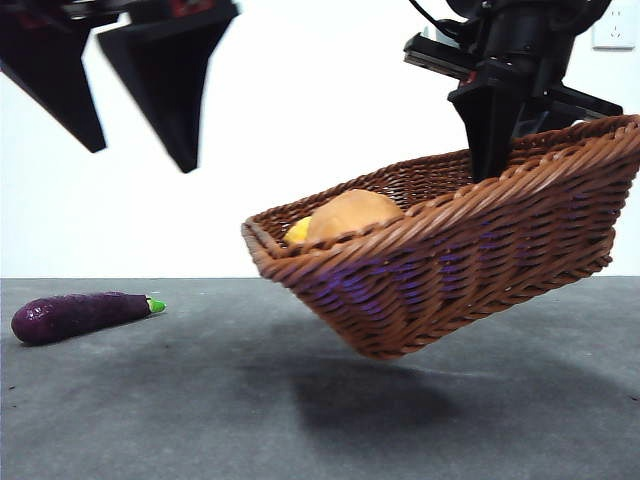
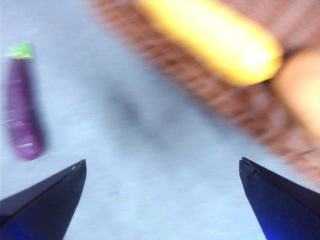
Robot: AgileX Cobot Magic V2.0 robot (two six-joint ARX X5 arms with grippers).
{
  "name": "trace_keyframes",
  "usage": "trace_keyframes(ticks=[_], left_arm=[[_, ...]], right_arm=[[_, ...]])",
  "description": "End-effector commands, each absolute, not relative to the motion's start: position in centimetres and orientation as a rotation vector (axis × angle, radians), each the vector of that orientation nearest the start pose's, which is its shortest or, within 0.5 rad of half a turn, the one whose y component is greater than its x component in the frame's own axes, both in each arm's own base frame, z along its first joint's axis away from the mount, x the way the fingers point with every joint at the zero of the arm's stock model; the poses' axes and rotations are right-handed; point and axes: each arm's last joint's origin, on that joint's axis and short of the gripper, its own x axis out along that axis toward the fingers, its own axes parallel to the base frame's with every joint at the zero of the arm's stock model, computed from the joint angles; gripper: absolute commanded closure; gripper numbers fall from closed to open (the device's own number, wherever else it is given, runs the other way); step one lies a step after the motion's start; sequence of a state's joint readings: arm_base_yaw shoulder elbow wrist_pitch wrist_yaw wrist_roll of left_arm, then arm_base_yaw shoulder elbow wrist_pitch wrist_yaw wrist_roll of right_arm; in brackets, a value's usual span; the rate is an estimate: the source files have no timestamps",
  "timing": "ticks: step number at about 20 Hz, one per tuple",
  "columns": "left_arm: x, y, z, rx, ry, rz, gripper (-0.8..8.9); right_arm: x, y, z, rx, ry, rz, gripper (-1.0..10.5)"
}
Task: Help me put the vegetables on the table into the basket
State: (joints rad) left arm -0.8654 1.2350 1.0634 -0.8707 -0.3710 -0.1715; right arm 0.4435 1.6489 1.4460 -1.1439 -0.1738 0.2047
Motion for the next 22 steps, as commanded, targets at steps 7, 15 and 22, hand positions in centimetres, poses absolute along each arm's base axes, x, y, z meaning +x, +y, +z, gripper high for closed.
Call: trace_keyframes(ticks=[7, 15, 22], left_arm=[[24.0, -8.3, 27.9, 0.227, 0.95, -0.291, 2.2], [30.6, -3.7, 21.3, 0.112, 1.075, -0.271, 2.89], [32.5, -3.8, 17.3, 0.114, 1.153, -0.26, 3.71]], right_arm=[[28.8, 12.4, 28.0, 0.0, 1.401, 0.359, 9.6], [28.7, 12.4, 28.0, -0.004, 1.411, 0.359, 9.6], [28.7, 12.4, 27.9, -0.004, 1.414, 0.358, 9.6]])
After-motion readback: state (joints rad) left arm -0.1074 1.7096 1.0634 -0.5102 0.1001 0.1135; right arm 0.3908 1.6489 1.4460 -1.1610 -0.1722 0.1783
